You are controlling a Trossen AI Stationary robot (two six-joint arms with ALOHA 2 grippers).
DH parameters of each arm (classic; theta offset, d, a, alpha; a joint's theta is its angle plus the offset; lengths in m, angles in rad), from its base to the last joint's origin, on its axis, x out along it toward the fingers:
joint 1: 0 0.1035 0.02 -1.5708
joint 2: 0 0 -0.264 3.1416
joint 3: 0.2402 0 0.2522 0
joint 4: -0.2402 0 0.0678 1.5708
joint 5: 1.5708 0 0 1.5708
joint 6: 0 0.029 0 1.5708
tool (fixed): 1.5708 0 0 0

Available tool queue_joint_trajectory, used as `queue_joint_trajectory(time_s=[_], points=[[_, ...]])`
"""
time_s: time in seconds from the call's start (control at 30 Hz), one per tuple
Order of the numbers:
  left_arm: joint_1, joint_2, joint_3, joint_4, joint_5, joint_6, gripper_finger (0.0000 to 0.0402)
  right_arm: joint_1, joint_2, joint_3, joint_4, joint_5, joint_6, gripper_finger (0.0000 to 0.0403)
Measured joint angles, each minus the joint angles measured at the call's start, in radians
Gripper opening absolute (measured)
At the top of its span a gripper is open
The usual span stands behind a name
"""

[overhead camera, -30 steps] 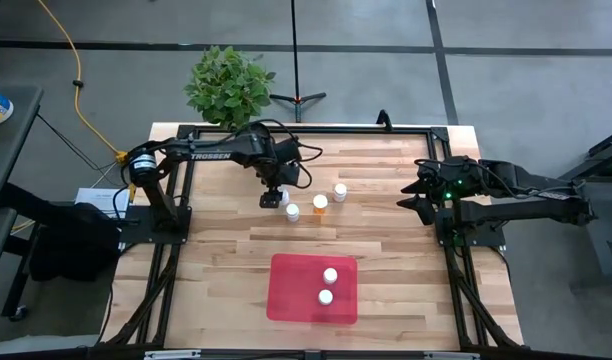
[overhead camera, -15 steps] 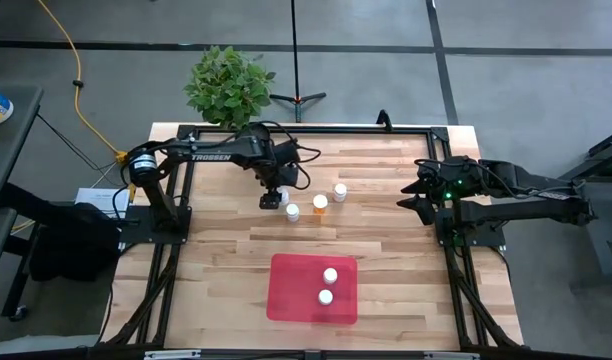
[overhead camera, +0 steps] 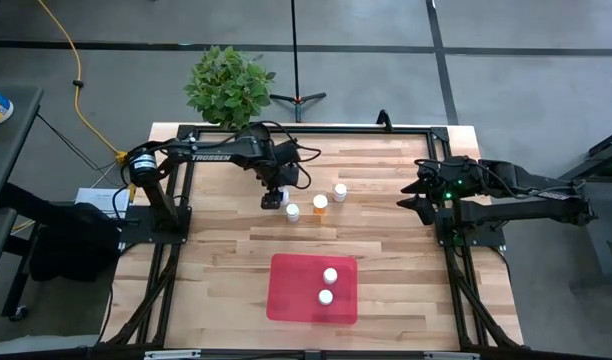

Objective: Pick and place pill bottles into a basket
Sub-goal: Put the white pill bottle into the red bin

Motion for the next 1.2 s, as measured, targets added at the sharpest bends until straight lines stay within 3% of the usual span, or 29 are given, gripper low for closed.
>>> queue_joint_trajectory(time_s=[0.5,1.2], points=[[0.0,-0.004,-0.048,0.043,0.051,-0.043,0.019,0.0,0.0,0.0,0.0,0.0,-0.003,0.0232],[-0.001,-0.008,-0.053,0.048,0.024,-0.07,0.019,0.0,0.0,0.0,0.0,0.0,-0.001,0.0232]])
